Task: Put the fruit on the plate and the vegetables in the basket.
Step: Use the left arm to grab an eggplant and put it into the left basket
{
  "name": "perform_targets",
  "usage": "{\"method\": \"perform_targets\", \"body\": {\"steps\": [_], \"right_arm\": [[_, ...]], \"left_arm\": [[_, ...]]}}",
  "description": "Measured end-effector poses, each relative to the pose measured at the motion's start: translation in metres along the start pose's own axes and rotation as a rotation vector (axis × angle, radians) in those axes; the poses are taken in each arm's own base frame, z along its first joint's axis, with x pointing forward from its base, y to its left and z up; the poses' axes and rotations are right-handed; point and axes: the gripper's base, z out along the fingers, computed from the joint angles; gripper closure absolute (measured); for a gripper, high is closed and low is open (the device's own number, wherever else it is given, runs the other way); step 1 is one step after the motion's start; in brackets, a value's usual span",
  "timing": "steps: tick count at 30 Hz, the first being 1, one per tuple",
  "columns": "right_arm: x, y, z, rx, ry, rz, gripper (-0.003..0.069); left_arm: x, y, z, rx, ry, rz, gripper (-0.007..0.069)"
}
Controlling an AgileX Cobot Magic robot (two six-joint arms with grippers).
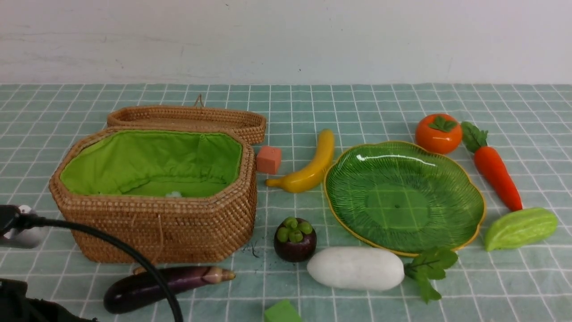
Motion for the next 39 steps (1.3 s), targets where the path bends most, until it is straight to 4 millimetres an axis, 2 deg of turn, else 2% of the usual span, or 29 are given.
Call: {"method": "perform_targets", "body": {"steps": [2, 7, 9, 13, 18, 22, 26, 31, 35, 39], "right_arm": [[-0.024, 0.028, -0.014, -0.063, 0.152, -0.148, 0.0514], [-0.061, 0.066, -0.036, -0.178, 0.389, -0.397, 0.0517], [-0.076, 0.079, -0.042, -0.221, 0.451, -0.488, 0.0517], [-0.094, 0.093, -0.051, -0.268, 0.427, -0.614, 0.0515], [-0.098, 0.096, -0.054, -0.29, 0.408, -0.691, 0.0508], [-0.098, 0.096, -0.054, -0.306, 0.403, -0.739, 0.0508], [-0.098, 0.099, -0.054, -0.335, 0.401, -0.746, 0.0502], [-0.097, 0.099, -0.054, -0.341, 0.401, -0.747, 0.0497], [-0.097, 0.1, -0.054, -0.35, 0.401, -0.741, 0.0493], [-0.097, 0.102, -0.055, -0.372, 0.4, -0.728, 0.0487]], "left_arm": [[-0.002, 0.0, 0.001, 0.003, 0.023, 0.02, 0.0638], [-0.008, 0.0, 0.004, 0.006, 0.054, 0.041, 0.0638], [-0.008, 0.001, 0.006, 0.007, 0.07, 0.054, 0.0638], [-0.005, -0.002, 0.007, 0.015, 0.101, 0.116, 0.0638], [-0.001, -0.005, 0.012, -0.007, 0.165, 0.24, 0.0638], [-0.004, 0.002, 0.026, -0.063, 0.244, 0.324, 0.0638], [-0.009, 0.009, 0.05, -0.069, 0.322, 0.426, 0.0638], [-0.025, 0.02, 0.075, -0.141, 0.267, 0.548, 0.0625], [-0.033, 0.027, 0.086, -0.184, 0.225, 0.582, 0.0552], [-0.042, 0.044, 0.102, -0.234, 0.187, 0.555, 0.0332]]}}
